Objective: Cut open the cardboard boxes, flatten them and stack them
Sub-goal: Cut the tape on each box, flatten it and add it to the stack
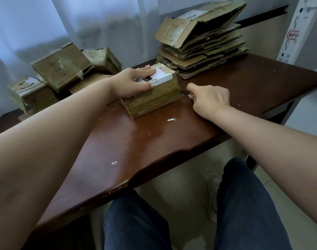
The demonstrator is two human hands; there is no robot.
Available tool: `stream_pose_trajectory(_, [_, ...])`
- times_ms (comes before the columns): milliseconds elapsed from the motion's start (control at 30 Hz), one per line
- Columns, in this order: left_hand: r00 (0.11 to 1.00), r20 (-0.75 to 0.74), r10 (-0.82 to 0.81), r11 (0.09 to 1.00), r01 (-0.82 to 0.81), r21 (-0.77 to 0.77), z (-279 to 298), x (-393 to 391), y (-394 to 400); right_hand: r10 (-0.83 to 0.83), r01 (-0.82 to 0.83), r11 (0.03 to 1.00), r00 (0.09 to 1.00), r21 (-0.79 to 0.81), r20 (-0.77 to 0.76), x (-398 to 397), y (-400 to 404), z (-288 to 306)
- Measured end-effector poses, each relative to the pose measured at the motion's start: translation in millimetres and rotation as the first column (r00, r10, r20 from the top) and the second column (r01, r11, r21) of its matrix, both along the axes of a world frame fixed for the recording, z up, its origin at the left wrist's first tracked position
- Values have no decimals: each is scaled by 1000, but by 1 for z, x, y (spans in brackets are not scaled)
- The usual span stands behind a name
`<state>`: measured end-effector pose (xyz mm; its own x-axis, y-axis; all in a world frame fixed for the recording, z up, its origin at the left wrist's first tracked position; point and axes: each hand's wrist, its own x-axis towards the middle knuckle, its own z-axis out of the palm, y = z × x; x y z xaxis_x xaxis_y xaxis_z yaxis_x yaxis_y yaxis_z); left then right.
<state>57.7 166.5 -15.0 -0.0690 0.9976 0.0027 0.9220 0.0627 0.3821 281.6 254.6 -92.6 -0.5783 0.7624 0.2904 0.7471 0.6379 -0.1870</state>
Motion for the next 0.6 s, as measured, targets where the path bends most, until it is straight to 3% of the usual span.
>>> stream_pose_trajectory(133, [1000, -5, 24, 1000, -24, -18, 1, 5, -2, -5, 5, 1000, 1000, 17, 22, 3, -2, 1])
stream_pose_trajectory(367, [980, 17, 197, 980, -197, 1, 6, 26, 2, -80, 75, 997, 982, -36, -169, 13, -7, -1])
stream_pose_trajectory(500, [938, -14, 347, 928, -341, 151, 5, 38, -4, -87, 74, 995, 971, -66, -223, 19, -12, 0])
stream_pose_trajectory(600, [833, -116, 541, 825, -498, 267, 4, 46, -3, -96, 73, 993, 956, -93, -276, 22, -14, -1])
